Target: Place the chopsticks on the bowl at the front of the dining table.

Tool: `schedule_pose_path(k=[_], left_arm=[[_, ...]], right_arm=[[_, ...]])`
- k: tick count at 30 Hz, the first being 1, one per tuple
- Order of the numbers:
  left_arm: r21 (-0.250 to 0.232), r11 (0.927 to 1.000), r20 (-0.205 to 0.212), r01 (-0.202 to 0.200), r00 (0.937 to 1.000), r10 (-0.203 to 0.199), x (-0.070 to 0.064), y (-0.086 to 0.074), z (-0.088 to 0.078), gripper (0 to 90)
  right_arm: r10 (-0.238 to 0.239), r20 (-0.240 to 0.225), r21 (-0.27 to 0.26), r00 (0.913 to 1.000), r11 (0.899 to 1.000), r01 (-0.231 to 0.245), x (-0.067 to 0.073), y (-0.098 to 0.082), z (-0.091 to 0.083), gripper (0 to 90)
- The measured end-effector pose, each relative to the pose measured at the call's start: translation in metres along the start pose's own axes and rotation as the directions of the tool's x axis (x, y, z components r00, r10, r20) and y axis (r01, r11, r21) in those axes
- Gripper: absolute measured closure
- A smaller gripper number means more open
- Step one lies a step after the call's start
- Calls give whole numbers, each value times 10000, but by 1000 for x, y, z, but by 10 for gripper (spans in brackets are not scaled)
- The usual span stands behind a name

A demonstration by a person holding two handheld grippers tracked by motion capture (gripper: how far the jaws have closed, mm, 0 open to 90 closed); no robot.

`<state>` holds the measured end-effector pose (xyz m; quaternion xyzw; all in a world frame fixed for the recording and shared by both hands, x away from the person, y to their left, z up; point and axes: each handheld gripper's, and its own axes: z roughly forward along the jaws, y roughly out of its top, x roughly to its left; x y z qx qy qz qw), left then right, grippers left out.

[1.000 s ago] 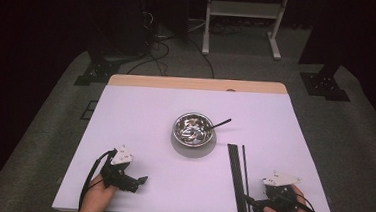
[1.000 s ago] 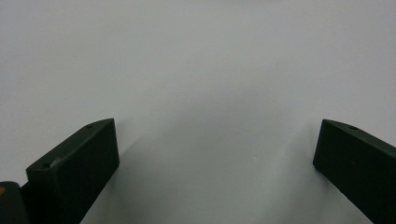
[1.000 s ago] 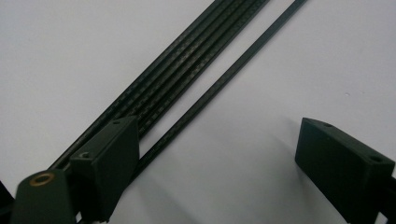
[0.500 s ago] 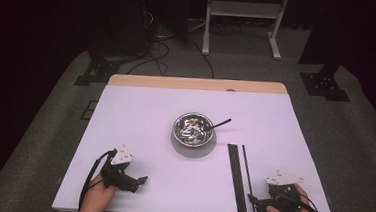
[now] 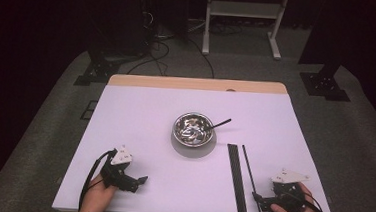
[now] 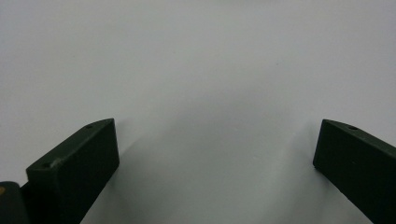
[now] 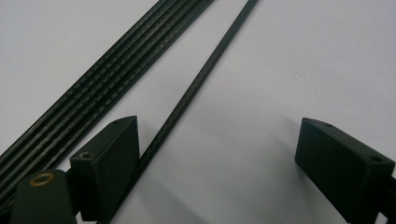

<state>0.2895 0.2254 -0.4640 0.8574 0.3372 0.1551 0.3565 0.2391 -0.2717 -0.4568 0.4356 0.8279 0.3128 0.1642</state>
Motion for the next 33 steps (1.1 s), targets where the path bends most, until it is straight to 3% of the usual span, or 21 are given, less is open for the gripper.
schedule_pose_path(k=[33], left_arm=[[2,10000,4,6,10000,-6,0,0,0,0]], right_arm=[[512,599,-41,9969,9987,-511,-35,-6,-8,127]])
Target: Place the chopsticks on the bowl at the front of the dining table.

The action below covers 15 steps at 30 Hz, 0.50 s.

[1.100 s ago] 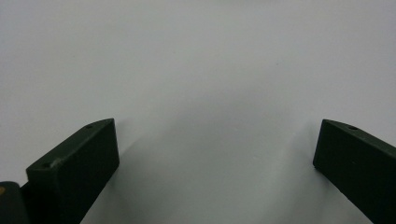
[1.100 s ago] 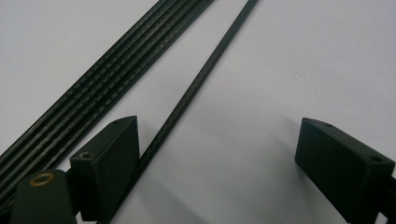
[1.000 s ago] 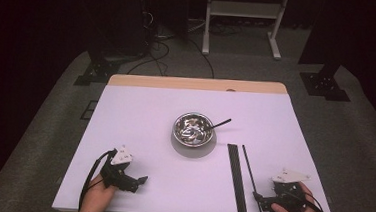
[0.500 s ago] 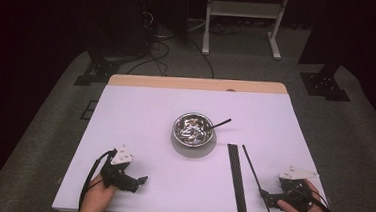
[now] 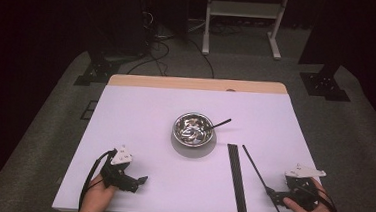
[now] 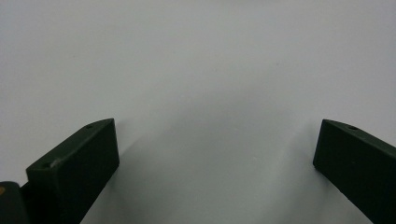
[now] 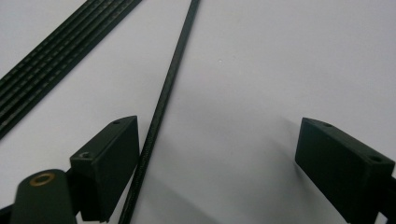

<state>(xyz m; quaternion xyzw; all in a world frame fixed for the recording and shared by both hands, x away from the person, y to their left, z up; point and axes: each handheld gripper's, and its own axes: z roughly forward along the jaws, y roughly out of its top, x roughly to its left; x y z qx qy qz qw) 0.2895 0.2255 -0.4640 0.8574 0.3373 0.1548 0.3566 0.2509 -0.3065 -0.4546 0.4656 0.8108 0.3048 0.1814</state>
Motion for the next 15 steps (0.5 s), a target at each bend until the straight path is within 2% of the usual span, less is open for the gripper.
schedule_pose_path(k=[15], left_arm=[[1,10000,-2,-7,10000,7,0,0,0,0]], right_arm=[[316,242,-14,9992,9995,-316,-13,-3,-4,127]])
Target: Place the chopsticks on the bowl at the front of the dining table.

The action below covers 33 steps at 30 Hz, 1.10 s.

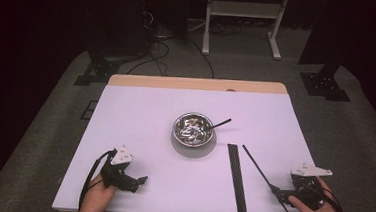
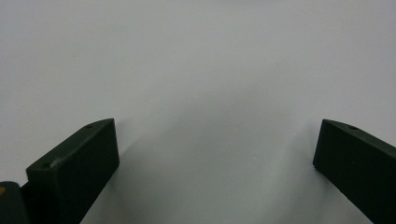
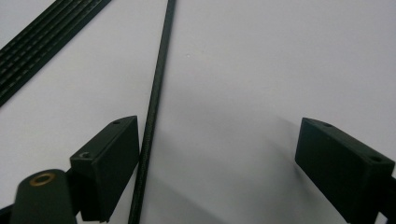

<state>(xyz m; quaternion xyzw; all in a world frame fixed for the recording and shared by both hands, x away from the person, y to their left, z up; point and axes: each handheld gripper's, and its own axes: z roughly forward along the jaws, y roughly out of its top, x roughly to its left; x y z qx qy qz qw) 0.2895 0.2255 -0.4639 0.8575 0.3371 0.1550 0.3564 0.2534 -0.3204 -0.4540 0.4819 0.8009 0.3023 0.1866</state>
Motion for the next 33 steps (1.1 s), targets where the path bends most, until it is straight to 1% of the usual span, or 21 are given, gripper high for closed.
schedule_pose_path(k=[5,7,11,14,18,21,22,26,28,33], left_arm=[[0,10000,0,1,10000,-1,0,0,0,0],[-1,10000,0,1,10000,-1,0,0,0,0],[1,10000,-2,0,10000,0,0,0,0,0],[-3,10000,-3,0,10000,0,0,0,0,0],[0,10000,-1,0,10000,0,0,0,0,0],[0,10000,0,1,10000,-1,0,0,0,0],[0,10000,-1,0,10000,0,0,0,0,0],[-1,10000,-1,0,10000,0,0,0,0,0],[0,10000,-2,-1,10000,1,0,0,0,0],[0,10000,-3,-2,10000,2,0,0,0,0]], right_arm=[[124,115,-17,9999,9999,-124,-6,-2,-2,127],[290,156,-20,9995,9996,-289,-10,-3,-3,127],[311,212,-24,9993,9995,-310,-13,-4,-4,127],[432,295,-10,9986,9991,-432,-17,-6,-5,127],[463,299,-19,9985,9989,-463,-19,-7,-6,127],[445,267,16,9987,9990,-445,-19,-7,-5,126],[384,276,99,9989,9992,-387,-18,-7,-3,118],[295,290,100,9991,9995,-298,-17,-7,-3,116],[374,265,189,9990,9991,-379,-17,-6,-3,115],[381,264,235,9989,9990,-387,-17,-5,-3,126]])
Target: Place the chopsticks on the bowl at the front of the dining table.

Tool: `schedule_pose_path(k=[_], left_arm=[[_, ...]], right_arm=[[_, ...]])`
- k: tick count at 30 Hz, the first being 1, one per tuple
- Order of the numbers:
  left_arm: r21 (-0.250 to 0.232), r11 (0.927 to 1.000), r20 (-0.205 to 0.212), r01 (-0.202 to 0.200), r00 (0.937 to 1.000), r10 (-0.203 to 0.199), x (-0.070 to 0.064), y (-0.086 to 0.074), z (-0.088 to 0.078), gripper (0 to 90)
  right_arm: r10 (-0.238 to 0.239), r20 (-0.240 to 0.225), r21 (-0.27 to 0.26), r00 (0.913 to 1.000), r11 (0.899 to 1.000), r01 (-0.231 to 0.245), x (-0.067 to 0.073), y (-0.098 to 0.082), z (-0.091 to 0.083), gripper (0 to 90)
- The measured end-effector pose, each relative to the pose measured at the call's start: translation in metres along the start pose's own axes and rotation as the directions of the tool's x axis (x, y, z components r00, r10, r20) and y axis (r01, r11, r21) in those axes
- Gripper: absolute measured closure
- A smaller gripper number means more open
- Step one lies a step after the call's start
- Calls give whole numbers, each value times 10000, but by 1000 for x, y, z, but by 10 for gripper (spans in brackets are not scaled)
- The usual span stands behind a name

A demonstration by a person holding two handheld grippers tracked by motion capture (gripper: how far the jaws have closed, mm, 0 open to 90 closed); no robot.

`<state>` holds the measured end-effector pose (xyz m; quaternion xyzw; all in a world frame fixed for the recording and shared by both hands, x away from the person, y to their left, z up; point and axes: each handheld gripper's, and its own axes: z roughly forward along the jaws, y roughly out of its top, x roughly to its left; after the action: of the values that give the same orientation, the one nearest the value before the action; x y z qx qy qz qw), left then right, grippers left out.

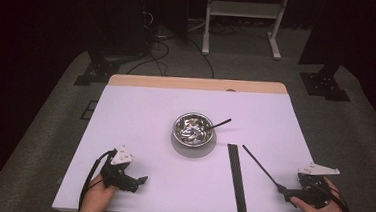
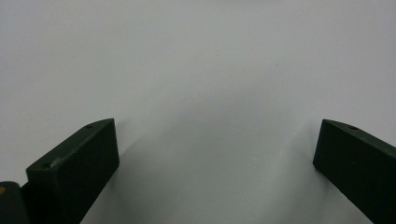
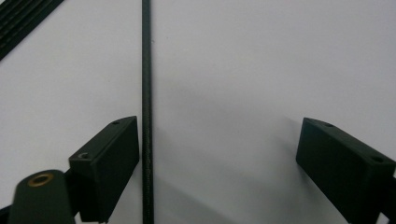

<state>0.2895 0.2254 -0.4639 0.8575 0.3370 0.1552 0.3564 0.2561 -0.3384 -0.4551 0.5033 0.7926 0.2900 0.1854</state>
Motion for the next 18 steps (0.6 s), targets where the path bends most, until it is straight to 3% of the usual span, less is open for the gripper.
schedule_pose_path(k=[9,18], left_arm=[[1,10000,2,2,10000,-2,0,0,0,0],[2,10000,2,-1,10000,1,0,0,0,0]], right_arm=[[-139,-308,-215,9994,9997,132,5,10,3,148],[-334,-451,-516,9984,9982,311,9,23,5,243]])
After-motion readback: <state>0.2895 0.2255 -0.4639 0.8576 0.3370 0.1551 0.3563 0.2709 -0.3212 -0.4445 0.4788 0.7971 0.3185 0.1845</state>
